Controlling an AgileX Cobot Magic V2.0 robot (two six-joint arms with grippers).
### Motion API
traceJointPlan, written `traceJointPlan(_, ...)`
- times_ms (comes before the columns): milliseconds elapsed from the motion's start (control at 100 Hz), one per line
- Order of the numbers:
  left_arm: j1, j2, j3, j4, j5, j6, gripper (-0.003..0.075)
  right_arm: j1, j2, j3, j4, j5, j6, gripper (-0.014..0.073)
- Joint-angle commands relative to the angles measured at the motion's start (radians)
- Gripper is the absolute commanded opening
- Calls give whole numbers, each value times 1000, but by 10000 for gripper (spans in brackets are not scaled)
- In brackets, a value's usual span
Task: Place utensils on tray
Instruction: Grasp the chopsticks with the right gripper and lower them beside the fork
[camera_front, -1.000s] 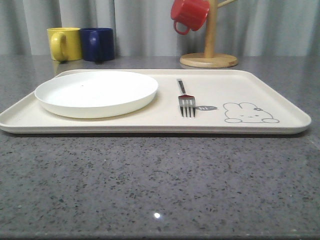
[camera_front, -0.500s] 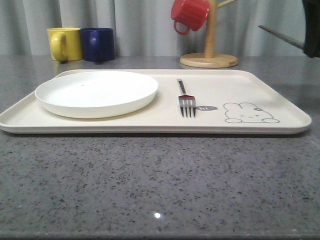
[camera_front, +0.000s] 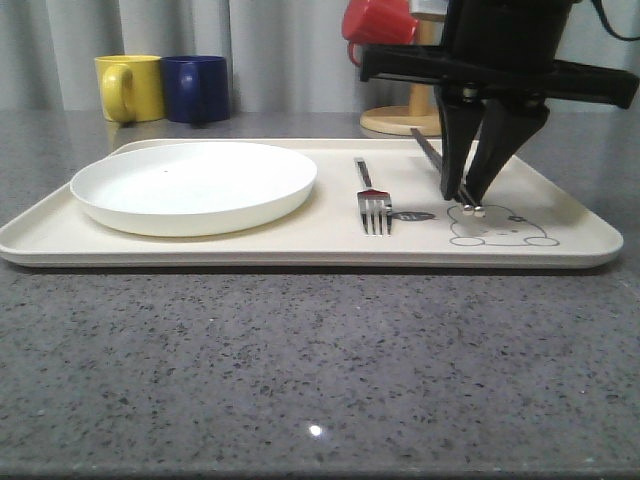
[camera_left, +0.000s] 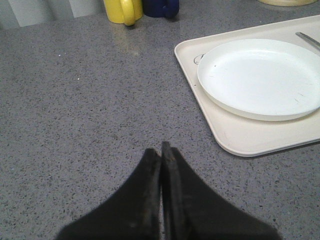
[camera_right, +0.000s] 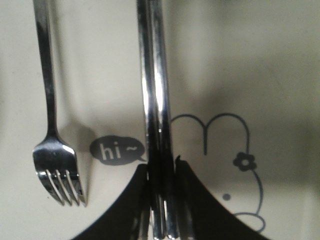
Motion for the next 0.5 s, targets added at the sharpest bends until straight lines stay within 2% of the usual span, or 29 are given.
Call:
traceJointPlan(0, 1, 9, -26, -14, -74, -7, -19, 0, -27, -29, -1, -27, 20, -67)
traceJointPlan(140, 1, 9, -26, -14, -74, -7, -19, 0, -16, -29, -1, -27, 28, -48)
traceJointPlan(210, 1, 9, -26, -14, -74, -7, -19, 0, -16, -29, -1, -31, 28, 41)
traceJointPlan(310, 1, 9, -26, -14, -74, -7, -19, 0, -16, -29, -1, -36, 28, 240)
traceJointPlan(360, 1, 9, -26, -14, -74, -7, -19, 0, -16, -29, -1, -36, 28, 305)
traceJointPlan(400, 1, 9, -26, -14, -74, -7, -19, 0, -18, -29, -1, -38, 28, 331)
traceJointPlan(490, 1, 9, -26, -14, -74, -7, -19, 0, -35, -29, -11, -43, 28, 328)
